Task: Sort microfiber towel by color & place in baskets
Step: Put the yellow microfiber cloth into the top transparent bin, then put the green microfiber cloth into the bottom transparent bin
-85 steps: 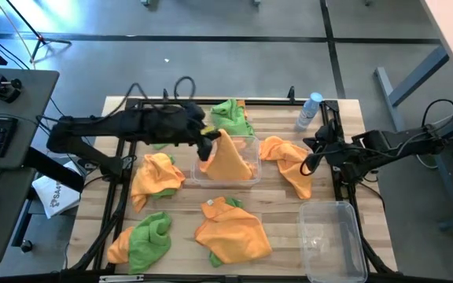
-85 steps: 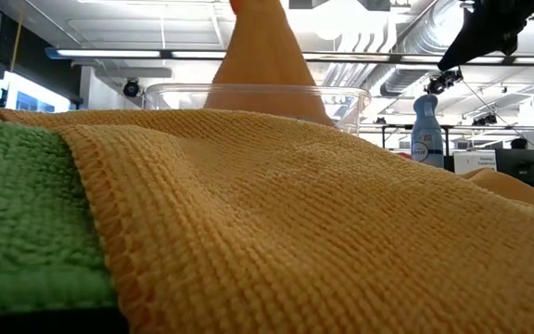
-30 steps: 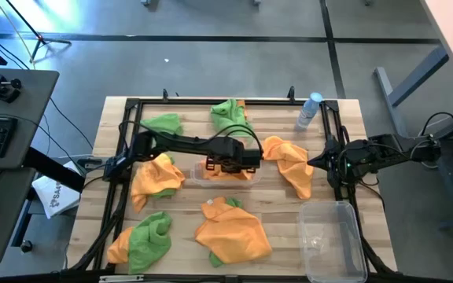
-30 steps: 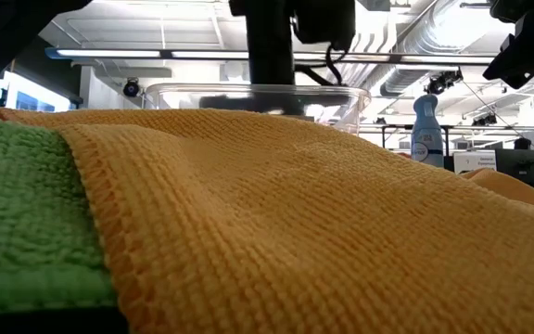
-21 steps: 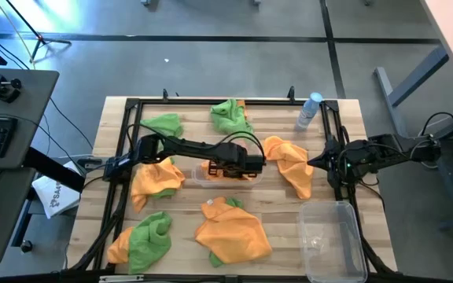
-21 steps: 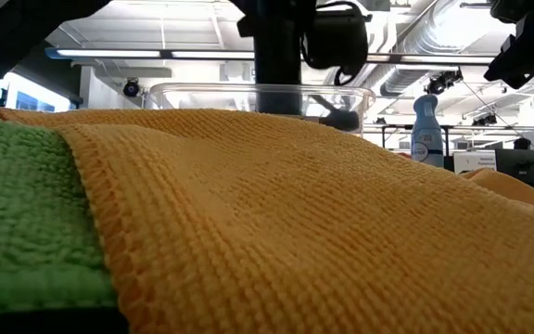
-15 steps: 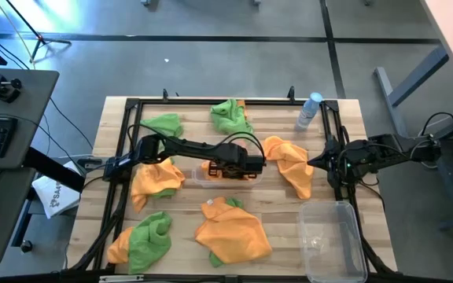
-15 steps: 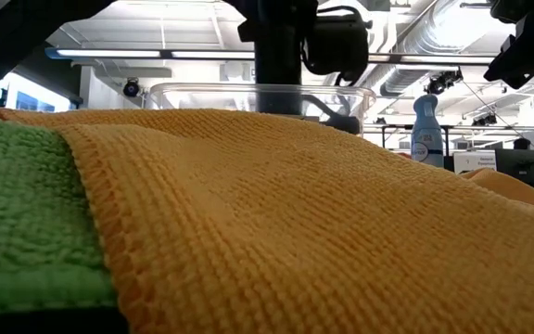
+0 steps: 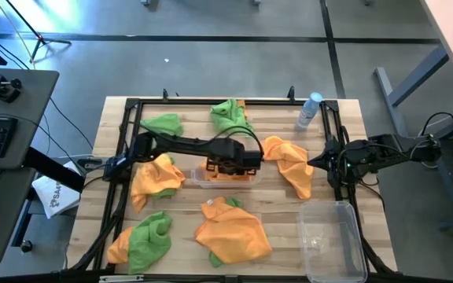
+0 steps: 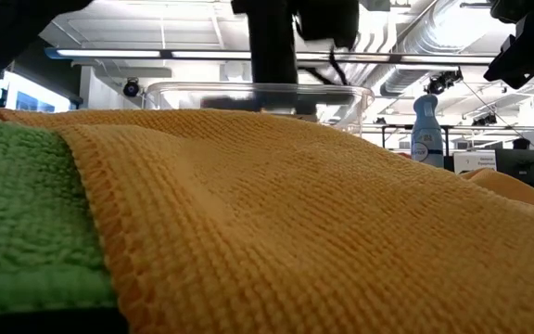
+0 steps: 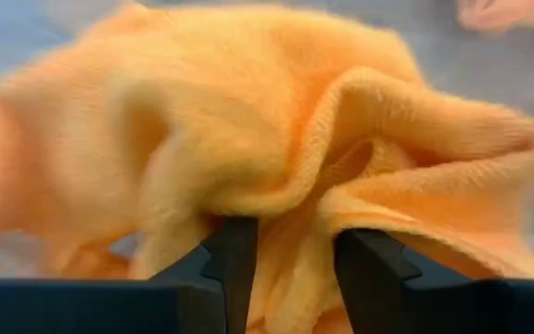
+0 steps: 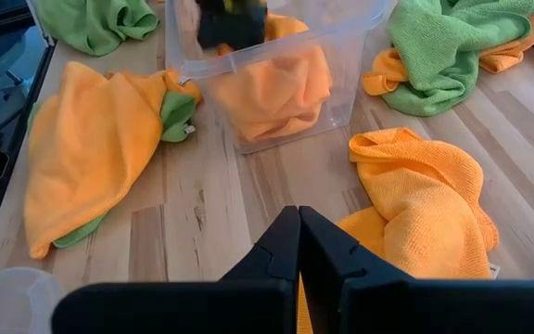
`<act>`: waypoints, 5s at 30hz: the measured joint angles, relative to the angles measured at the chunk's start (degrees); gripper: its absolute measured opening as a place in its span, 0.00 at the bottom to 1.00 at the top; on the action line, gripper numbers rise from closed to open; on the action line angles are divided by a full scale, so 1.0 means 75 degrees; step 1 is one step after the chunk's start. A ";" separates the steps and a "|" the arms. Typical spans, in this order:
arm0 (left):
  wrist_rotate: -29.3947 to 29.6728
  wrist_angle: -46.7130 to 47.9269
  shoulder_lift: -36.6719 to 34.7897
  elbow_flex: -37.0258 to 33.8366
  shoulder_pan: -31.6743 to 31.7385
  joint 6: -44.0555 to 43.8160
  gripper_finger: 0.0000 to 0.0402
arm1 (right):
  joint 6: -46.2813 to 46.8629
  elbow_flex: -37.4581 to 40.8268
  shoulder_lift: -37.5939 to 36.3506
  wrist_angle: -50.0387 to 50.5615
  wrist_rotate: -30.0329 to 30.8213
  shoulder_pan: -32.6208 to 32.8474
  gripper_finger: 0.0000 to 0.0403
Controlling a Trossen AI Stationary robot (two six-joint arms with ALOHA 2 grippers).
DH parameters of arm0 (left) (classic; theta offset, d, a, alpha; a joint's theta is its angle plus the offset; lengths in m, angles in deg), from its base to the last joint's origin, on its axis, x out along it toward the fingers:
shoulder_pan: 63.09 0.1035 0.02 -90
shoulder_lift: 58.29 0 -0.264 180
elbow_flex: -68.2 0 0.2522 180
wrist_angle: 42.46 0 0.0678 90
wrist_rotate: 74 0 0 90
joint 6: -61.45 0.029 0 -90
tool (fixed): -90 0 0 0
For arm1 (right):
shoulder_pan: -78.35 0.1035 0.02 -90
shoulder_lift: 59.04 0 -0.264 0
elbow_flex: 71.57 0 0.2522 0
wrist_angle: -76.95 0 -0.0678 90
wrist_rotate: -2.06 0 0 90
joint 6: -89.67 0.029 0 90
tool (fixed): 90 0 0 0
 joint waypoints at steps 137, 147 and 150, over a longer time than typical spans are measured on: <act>0.1883 -0.4405 -1.0772 -0.9441 -0.1650 0.8148 0.00 | 0.0081 -1.0147 1.0999 0.0833 -0.1187 -0.5288 0.00; 0.1929 -0.4626 -1.0772 -0.9441 -0.1650 0.7886 0.00 | -0.0204 -1.0145 1.0684 0.0613 -0.0871 -0.4937 0.00; 0.1918 -0.4599 -1.0772 -0.9441 -0.1651 0.7777 0.00 | -0.0206 -1.0142 1.0490 0.0881 -0.0680 -0.4811 0.00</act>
